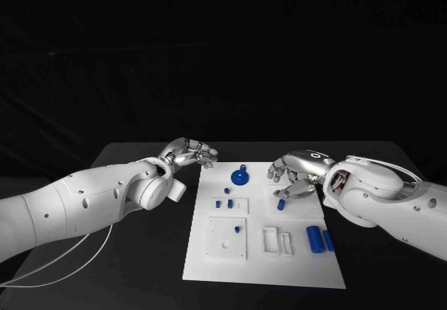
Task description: Assemble the parts on the task board
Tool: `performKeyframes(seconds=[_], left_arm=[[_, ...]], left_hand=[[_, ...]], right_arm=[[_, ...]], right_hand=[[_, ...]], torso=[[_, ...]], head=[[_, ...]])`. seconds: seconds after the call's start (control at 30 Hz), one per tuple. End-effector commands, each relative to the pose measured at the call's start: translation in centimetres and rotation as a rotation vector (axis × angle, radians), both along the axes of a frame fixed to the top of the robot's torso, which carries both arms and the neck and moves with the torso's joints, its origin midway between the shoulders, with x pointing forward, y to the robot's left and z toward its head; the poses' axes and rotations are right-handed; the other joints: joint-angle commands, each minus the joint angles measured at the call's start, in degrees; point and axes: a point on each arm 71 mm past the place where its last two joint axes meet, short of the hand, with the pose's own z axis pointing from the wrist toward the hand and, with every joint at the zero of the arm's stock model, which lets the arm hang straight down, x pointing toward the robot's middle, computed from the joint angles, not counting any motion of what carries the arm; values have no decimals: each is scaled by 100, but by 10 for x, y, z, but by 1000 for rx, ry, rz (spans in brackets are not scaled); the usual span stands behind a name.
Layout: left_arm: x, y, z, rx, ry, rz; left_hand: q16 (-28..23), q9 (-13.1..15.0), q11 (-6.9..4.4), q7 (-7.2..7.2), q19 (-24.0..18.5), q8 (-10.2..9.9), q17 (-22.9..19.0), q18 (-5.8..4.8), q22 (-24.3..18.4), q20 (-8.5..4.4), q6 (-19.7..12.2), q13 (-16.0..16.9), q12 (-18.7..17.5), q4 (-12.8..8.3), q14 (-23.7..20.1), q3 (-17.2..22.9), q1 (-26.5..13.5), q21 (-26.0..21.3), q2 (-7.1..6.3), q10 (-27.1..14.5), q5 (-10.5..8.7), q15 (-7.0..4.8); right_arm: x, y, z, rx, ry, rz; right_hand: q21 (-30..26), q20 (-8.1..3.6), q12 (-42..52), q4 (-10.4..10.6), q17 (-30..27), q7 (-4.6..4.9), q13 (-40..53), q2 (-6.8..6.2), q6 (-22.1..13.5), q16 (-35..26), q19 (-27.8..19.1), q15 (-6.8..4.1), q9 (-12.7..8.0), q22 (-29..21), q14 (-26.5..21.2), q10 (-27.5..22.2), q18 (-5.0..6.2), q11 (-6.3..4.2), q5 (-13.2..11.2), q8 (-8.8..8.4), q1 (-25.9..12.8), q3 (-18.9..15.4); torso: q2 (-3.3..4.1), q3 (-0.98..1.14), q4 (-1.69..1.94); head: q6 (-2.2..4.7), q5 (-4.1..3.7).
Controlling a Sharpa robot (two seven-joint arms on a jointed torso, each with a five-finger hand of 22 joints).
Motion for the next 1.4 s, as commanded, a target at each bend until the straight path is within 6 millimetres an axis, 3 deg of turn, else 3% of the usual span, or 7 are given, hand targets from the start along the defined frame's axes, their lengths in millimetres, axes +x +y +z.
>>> performKeyframes(seconds=[0.03, 0.13, 0.3, 0.37, 0.77, 0.93, 1.4], left_arm=[[0, 0, 1, -9, -3, -9], [0, 0, 1, -8, -5, -7], [0, 1, 1, -8, -5, -4], [1, 2, 1, -7, -5, -4], [1, 2, 1, -7, -4, -4], [1, 3, 1, -6, -3, -2], [1, 3, 1, -7, -8, 1]], left_hand=[[-39, -1, 33, -7, -24, 17, 10, 40, 10, 15, -47, -9, 17, 3, 20, -34, 25, -27, 32, -22, 24, 0], [-41, -1, 33, -8, -25, 17, 12, 40, 11, 15, -46, -9, 18, 2, 21, -34, 26, -28, 32, -21, 24, 0], [-44, -1, 33, -8, -25, 18, 14, 40, 11, 15, -46, -9, 19, 3, 20, -34, 26, -29, 33, -20, 24, 0], [-46, -1, 33, -8, -25, 19, 15, 39, 12, 16, -45, -10, 19, 3, 20, -34, 26, -30, 33, -20, 24, 1], [-54, -1, 33, -8, -27, 20, 21, 38, 14, 17, -45, -11, 21, 6, 18, -35, 25, -33, 37, -20, 24, 2], [-70, -1, 35, -7, -32, 21, 29, 35, 18, 21, -47, -15, 20, 13, 11, -40, 13, -39, 38, -24, 23, 7], [-92, -1, 35, -7, -38, 24, 48, 33, 26, 26, -48, -20, 23, 26, 11, -44, -3, -48, 54, -24, 27, 12]], right_arm=[[0, -6, -9, -118, -6, -14], [-3, -9, -15, -133, 10, -16], [-8, -11, -23, -138, 35, -10], [-9, -11, -25, -139, 41, -7], [-11, -11, -37, -165, 45, -5], [-11, -9, -38, -166, 42, -1], [-13, -1, -42, -160, 43, 19]], right_hand=[[0, -26, -29, 11, 8, -21, -24, -43, 9, 34, 51, 42, -10, 4, -27, -41, 125, 18, -62, 39, -36, -41], [-15, -21, -33, 38, 2, -34, -54, -91, 1, 46, 40, 57, -17, 1, -49, -76, 125, 34, -163, 40, -79, -98], [-70, -18, -23, 118, -12, -175, -111, -221, -65, 66, -7, 69, -29, -17, -107, -116, 125, 39, -1311, 33, -264, -291], [-87, -13, -16, 160, -19, -172, -125, -273, -67, 72, -12, 66, -31, -25, -118, -113, 125, 41, -1432, 39, -345, -335], [-111, -37, 85, 104, -46, -119, -123, -79, 84, 99, 7, 4, -9, -32, -123, 80, 125, -23, -1404, 136, -59, -190], [-112, -2, 234, 170, -98, -147, -41, 49, 341, 99, 10, -84, -1, -8, -118, 363, 125, -115, -1965, 249, 322, 233], [-68, -6, 398, 648, -143, -268, 155, -4, 651, 154, 58, -198, 5, 78, -94, 661, 125, -233, -1994, 368, 546, 1413]], torso=[[3, 3, 4], [4, 8, 4], [4, 8, 7], [3, 9, 4], [6, 4, 16], [7, 0, 13], [6, 2, 10]], head=[[10, -23], [12, -31], [8, -38], [7, -42], [-3, -71], [-5, -107], [-29, -93]])
